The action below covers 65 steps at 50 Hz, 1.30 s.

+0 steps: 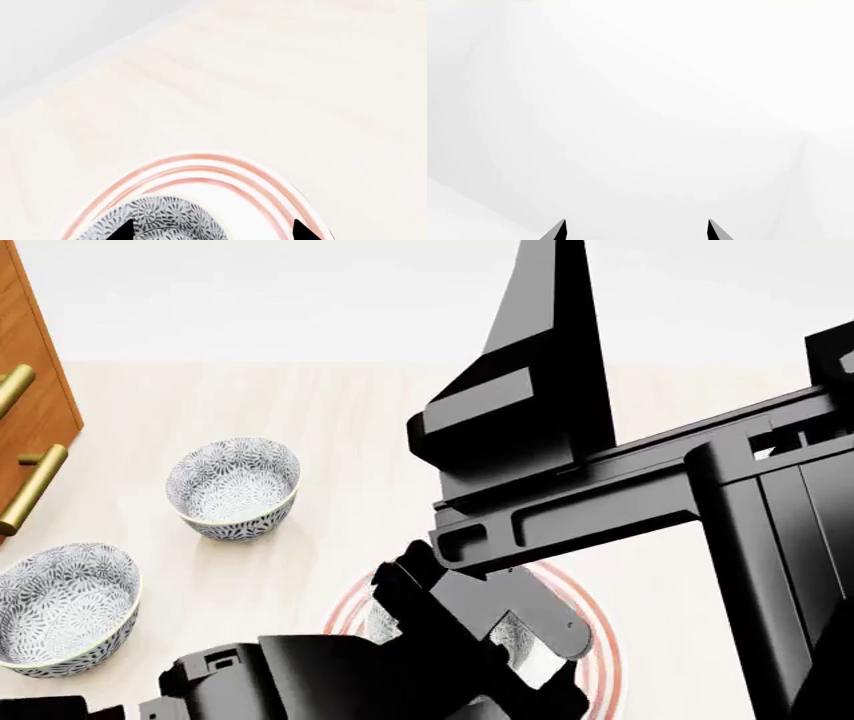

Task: Put the bowl at the front on the plate.

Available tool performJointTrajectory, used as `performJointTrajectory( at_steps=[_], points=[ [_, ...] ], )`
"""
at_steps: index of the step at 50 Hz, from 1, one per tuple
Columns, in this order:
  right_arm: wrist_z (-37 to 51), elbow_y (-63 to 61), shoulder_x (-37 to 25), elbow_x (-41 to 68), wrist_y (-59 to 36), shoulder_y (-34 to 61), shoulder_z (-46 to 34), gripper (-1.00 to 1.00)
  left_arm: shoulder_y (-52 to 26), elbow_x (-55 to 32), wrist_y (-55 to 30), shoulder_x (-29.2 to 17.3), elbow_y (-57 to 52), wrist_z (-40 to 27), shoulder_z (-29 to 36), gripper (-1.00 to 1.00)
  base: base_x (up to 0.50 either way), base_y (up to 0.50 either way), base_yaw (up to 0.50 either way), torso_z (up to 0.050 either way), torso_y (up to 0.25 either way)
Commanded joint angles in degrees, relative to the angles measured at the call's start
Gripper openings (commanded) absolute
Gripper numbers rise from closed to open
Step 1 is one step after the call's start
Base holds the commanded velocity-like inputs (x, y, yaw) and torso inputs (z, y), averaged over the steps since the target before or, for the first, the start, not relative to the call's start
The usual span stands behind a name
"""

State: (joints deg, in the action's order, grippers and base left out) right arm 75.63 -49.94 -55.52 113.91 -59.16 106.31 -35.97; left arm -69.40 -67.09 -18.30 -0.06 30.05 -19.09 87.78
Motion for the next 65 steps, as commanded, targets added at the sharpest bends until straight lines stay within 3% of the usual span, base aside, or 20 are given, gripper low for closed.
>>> performJointTrajectory(
  at_steps=[1, 13, 33, 48, 50, 58, 65],
  points=[
    [2.1, -0.8, -0.4, 2.2, 0.4, 1.9, -0.4, 1.00, -1.6, -5.6, 1.6, -0.8, 3.3, 2.4, -2.8, 1.00, 0.00, 0.00, 0.00, 0.000, 0.000],
    [3.8, -0.9, -0.1, 3.2, 0.8, 3.2, -1.1, 1.00, -4.1, -7.3, 2.2, -2.1, 8.5, 4.8, -5.4, 1.00, 0.00, 0.00, 0.00, 0.000, 0.000],
    [3.1, -0.8, 0.1, 3.6, 0.4, 4.7, -1.4, 1.00, -7.7, -9.3, 6.5, 0.0, 30.5, 10.7, -9.1, 1.00, 0.00, 0.00, 0.00, 0.000, 0.000],
    [3.0, -0.5, 1.2, 2.7, 0.2, 4.7, -2.3, 1.00, -7.9, -16.7, 13.3, 0.0, 40.0, 9.7, -9.2, 1.00, 0.00, 0.00, 0.00, 0.000, 0.000],
    [2.7, -0.6, 1.3, 2.2, 0.3, 4.5, -2.1, 1.00, -7.8, -16.6, 14.6, -0.9, 38.6, 10.0, -9.2, 1.00, 0.00, 0.00, 0.00, 0.000, 0.000],
    [0.1, -1.0, 1.6, -2.4, 0.8, 0.7, -1.2, 1.00, -6.1, -16.5, 17.5, -7.3, 28.2, 0.4, -10.3, 1.00, 0.00, 0.00, 0.00, 0.000, 0.000],
    [-0.9, -1.7, 1.3, -4.5, 1.4, -1.5, -0.7, 1.00, -4.6, -15.5, 20.8, -16.9, 8.6, -12.5, -11.3, 1.00, 0.00, 0.00, 0.00, 0.000, 0.000]
  ],
)
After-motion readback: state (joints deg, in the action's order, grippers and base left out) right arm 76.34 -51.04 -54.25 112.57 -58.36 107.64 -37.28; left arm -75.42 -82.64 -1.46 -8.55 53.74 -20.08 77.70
